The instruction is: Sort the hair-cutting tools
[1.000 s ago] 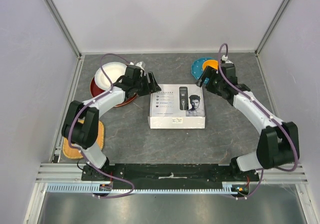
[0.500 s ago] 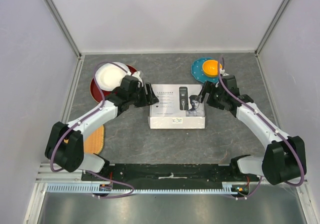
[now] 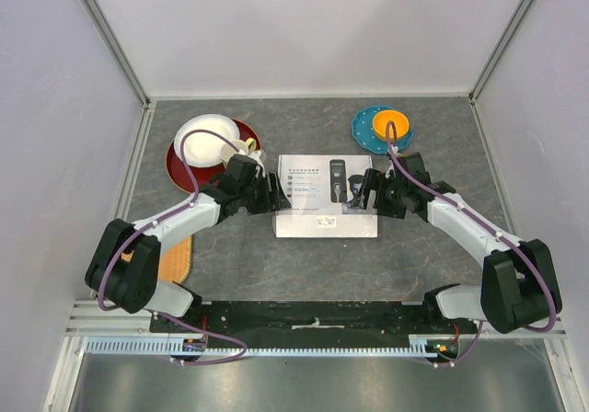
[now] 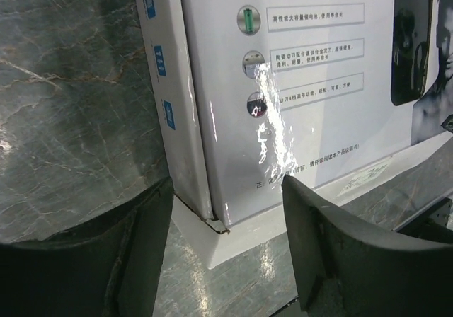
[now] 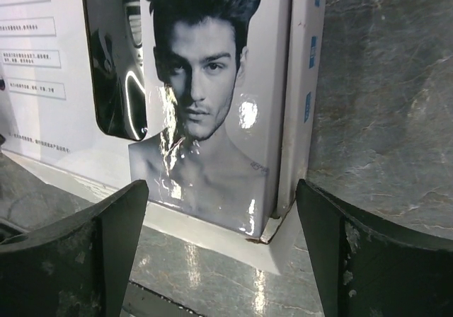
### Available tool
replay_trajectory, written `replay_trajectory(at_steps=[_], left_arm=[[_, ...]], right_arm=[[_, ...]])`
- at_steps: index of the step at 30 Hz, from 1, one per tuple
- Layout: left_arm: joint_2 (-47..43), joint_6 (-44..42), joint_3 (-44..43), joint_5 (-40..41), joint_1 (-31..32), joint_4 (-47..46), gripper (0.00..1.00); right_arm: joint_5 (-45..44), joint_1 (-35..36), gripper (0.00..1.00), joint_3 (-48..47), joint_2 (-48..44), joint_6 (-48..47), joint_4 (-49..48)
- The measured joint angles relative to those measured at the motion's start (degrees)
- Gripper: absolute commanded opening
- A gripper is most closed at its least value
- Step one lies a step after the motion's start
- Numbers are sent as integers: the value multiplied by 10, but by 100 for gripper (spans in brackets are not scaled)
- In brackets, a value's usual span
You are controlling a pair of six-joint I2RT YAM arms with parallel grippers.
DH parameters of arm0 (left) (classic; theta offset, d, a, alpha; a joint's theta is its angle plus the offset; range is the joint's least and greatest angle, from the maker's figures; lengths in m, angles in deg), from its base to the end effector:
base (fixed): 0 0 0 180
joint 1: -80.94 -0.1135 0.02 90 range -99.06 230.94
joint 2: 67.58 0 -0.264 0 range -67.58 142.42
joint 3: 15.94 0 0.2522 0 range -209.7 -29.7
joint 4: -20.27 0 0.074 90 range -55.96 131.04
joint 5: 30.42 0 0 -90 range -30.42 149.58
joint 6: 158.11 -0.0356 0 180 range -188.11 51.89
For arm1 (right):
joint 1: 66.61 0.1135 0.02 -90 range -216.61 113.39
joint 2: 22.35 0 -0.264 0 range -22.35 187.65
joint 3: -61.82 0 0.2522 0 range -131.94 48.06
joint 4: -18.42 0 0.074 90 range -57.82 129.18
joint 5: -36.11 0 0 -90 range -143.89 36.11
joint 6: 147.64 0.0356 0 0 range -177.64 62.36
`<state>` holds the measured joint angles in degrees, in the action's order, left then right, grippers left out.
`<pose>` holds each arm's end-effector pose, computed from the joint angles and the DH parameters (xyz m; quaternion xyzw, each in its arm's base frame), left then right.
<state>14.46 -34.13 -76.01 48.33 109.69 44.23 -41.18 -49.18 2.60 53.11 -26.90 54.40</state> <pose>0.2536 -0.1471 0.2023 -0.0054 0.9232 -0.2719 0.2715 0.2481 0.0861 0.2126 0.0734 0.9381 0.2269 0.2510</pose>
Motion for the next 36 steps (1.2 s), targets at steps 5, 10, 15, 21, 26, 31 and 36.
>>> replay_trajectory(at_steps=[5, 10, 15, 21, 26, 31, 36], left_arm=[[17, -2, -16, -30, 3, 31, 62], [18, -11, -31, -45, 2, 72, 53], [18, -26, -51, -56, 3, 116, 51], [18, -35, -64, -66, 3, 139, 48], [18, -41, -68, -70, 3, 142, 47], [18, -45, -70, -70, 3, 143, 47], [18, -48, -72, -69, 3, 146, 47]], right_arm=[[26, 0, 89, 0, 1, -1, 15], [39, 0, 84, -2, 2, 3, 42], [38, 0, 82, -13, 2, 9, 82], [39, 0, 77, -19, 2, 10, 105], [38, 0, 71, -22, 2, 14, 117], [37, 0, 70, -22, 2, 16, 130], [35, 0, 65, -22, 1, 19, 132]])
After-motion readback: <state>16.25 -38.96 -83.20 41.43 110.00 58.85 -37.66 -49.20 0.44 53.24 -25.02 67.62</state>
